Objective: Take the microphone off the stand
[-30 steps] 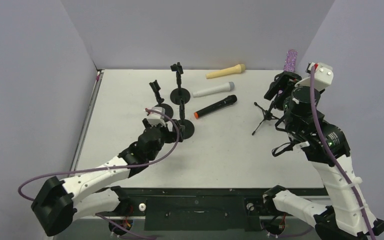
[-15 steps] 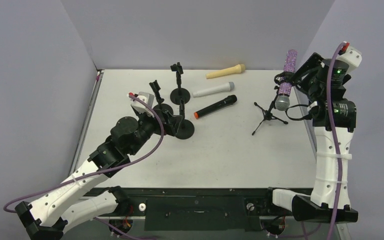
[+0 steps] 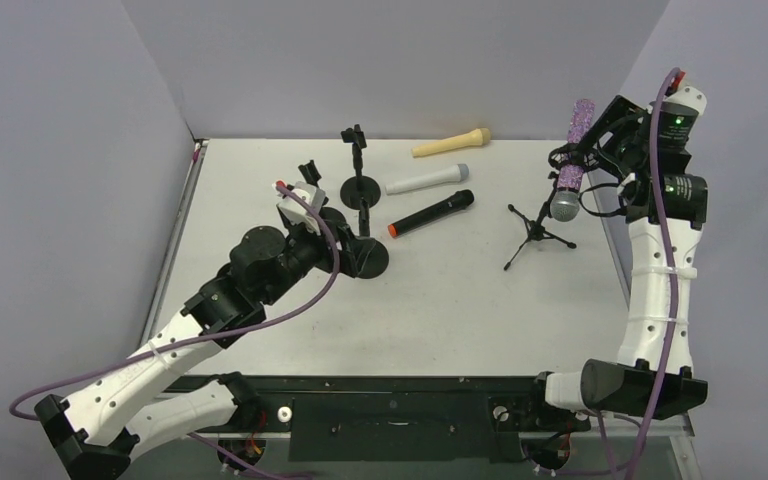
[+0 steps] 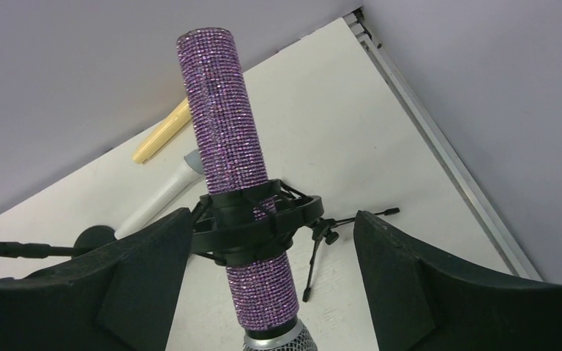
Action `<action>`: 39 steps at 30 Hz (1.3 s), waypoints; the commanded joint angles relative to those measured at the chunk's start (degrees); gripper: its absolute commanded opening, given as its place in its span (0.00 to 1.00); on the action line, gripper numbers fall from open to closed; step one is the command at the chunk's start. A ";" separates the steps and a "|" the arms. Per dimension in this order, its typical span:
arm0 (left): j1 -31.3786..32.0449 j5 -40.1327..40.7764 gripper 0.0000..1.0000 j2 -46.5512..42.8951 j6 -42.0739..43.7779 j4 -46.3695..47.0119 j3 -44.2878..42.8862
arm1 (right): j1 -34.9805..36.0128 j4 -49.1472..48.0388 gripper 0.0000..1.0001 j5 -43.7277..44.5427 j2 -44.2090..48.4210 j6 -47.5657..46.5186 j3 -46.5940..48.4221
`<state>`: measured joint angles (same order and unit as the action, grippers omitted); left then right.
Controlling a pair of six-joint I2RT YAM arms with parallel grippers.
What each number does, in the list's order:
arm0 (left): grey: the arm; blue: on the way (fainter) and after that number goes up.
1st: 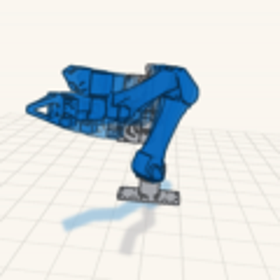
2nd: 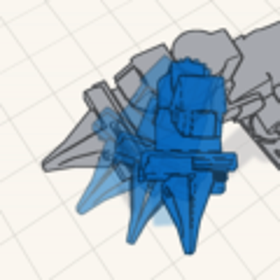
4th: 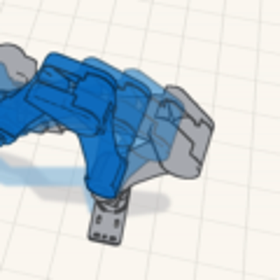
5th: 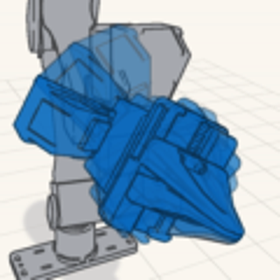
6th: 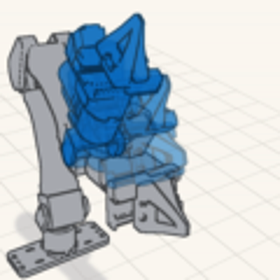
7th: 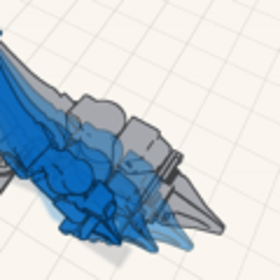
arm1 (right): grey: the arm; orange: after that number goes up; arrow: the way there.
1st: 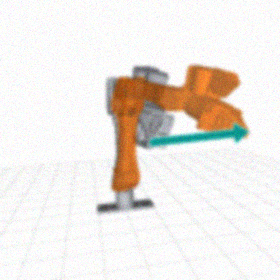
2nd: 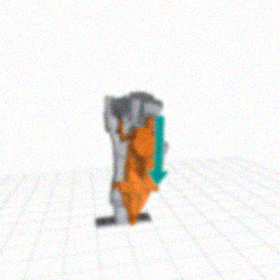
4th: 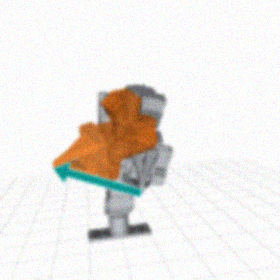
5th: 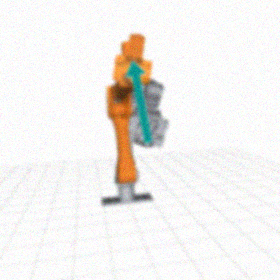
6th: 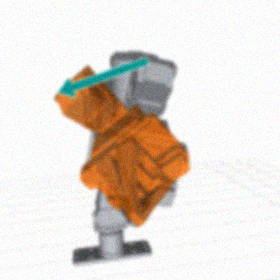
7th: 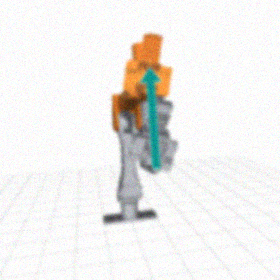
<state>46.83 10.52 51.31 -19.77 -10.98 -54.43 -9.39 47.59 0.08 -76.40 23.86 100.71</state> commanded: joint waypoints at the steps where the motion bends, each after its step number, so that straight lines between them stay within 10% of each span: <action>1: 0.10 -2.21 0.96 0.62 1.49 1.10 -3.17 | -3.69 -5.53 0.77 -5.37 -0.13 -1.49 -0.32; 30: -2.04 -7.72 0.96 5.74 1.96 -0.26 -5.77 | -4.06 1.57 0.66 -19.55 -24.93 -5.18 23.43; 39: -2.12 -8.29 0.96 6.17 0.86 0.82 -5.50 | -4.19 3.12 0.32 -21.86 -26.65 -1.17 22.78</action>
<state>44.93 3.31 57.47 -18.81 -11.86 -57.30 -13.41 50.63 -20.10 -103.44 20.18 122.80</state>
